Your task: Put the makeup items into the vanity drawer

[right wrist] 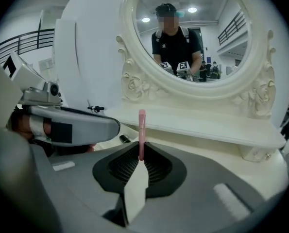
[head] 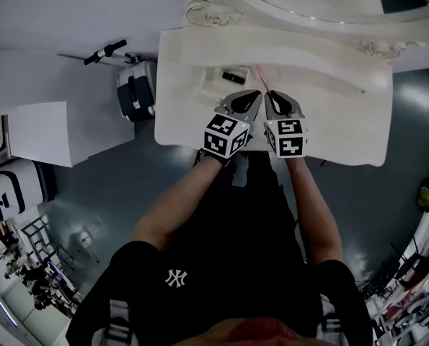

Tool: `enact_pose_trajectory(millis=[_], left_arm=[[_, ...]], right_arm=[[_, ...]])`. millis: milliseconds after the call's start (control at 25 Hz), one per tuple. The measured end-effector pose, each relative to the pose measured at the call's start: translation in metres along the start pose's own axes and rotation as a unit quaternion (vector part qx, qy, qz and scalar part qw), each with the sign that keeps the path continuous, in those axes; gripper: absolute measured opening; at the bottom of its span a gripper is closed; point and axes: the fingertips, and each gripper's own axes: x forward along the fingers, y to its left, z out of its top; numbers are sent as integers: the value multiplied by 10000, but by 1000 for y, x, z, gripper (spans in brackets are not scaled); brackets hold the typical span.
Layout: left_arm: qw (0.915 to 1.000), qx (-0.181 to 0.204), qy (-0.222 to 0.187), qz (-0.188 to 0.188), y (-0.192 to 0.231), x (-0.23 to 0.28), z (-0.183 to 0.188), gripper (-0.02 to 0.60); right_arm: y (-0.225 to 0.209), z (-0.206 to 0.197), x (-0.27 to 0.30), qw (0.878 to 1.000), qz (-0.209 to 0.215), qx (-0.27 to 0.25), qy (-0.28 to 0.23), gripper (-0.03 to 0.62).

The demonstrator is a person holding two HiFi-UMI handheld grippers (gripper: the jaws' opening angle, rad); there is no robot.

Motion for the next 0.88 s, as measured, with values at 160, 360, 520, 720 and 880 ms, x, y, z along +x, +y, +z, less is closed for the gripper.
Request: enact_pose_trajectory(millis=[160, 360, 520, 720, 880], left_arm=[[9995, -128, -69, 266, 22, -21, -5, 0], [9981, -269, -193, 524, 45, -42, -7, 0], [9965, -411, -260, 679, 60, -55, -10, 0], [9946, -529, -303, 843, 77, -67, -14, 0], [9936, -593, -340, 895, 85, -69, -14, 0]], right_arm=[[32, 7, 15, 9990, 310, -333, 55, 61], [64, 8, 32, 9948, 649, -739, 256, 61], [80, 3, 47, 9893, 815, -1097, 519, 61], [92, -4, 67, 9809, 899, -1498, 860, 63], [96, -6, 74, 9751, 935, -1706, 1066, 63]])
